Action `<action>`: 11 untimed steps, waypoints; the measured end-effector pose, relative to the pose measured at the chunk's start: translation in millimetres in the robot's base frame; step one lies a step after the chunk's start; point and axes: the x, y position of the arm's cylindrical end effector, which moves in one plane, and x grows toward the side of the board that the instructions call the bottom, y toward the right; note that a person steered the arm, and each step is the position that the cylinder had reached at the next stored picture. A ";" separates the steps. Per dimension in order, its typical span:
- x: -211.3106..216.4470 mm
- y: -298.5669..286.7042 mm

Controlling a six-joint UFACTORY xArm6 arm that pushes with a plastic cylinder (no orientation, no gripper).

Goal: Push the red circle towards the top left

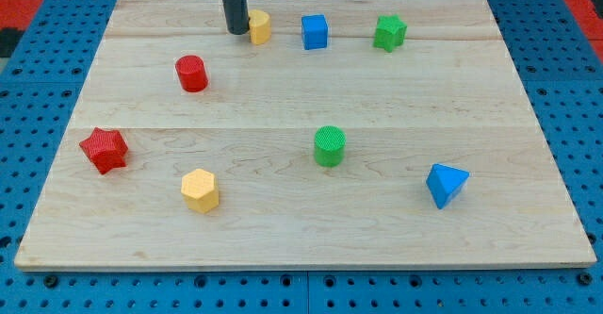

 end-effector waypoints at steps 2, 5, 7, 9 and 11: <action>18.8 -3.5; 106.6 15.0; 117.4 -45.1; 109.0 -81.0; 74.2 -86.8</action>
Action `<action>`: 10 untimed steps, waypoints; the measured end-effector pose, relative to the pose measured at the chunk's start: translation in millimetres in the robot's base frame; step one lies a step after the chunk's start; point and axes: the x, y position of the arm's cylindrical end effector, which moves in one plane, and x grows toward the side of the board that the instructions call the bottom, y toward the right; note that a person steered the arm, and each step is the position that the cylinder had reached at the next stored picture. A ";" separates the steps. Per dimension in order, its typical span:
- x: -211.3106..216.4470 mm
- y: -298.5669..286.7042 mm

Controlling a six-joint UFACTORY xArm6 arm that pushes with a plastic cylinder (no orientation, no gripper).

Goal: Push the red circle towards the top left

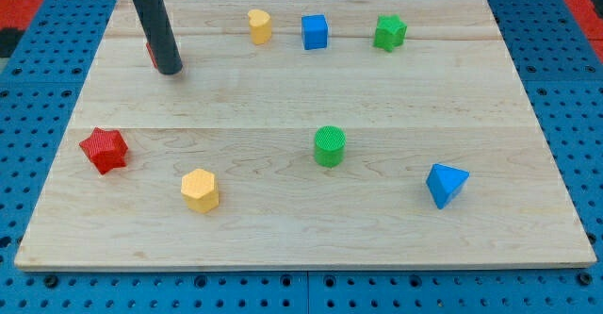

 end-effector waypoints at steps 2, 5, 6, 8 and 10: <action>5.0 -29.1; -27.0 2.9; -28.3 8.2; -12.2 11.5; -42.7 28.5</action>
